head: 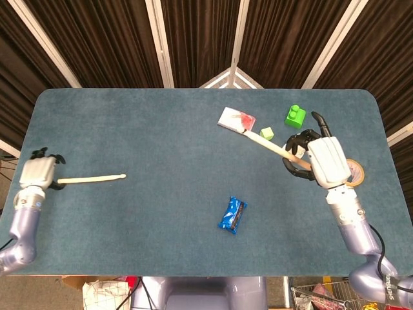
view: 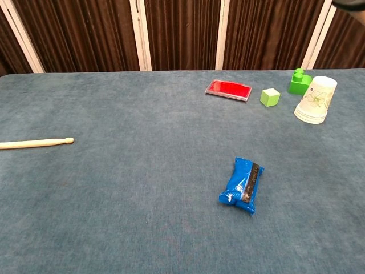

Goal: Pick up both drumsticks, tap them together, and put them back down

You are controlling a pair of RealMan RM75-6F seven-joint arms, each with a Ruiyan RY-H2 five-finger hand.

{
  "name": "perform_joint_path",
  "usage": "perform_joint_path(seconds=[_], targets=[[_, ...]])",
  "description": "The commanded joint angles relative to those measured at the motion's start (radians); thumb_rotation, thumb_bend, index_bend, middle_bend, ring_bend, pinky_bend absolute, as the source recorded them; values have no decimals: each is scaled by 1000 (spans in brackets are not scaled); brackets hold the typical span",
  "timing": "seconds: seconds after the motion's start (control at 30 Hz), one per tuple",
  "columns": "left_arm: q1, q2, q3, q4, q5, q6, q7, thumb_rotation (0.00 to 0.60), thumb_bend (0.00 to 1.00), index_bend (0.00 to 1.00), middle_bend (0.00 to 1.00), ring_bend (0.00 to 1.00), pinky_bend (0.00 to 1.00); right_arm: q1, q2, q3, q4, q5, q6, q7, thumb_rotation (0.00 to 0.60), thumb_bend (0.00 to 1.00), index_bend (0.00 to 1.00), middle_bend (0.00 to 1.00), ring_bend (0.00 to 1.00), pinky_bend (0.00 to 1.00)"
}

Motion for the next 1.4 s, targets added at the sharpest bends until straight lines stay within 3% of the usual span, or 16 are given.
perform_joint_path(seconds=[0.03, 0.6, 1.1, 1.4], targets=[[-18, -38, 12, 24, -1, -2, 2, 600, 312, 361, 307, 20, 0, -8, 12, 5, -8, 5, 5, 1, 600, 450, 701, 644, 432, 39], [-40, -144, 61, 126, -14, 24, 52, 600, 329, 419, 353, 34, 0, -21, 43, 26, 2, 7, 4, 46, 600, 453, 701, 646, 435, 39], [-49, -188, 75, 150, 23, 38, 58, 600, 337, 455, 392, 47, 0, -27, 37, 28, 16, 5, 9, 50, 600, 452, 706, 647, 442, 39], [-53, -201, 83, 153, 22, 52, 93, 600, 337, 498, 466, 66, 0, -32, 33, 29, 13, 15, 9, 36, 600, 465, 707, 647, 442, 39]])
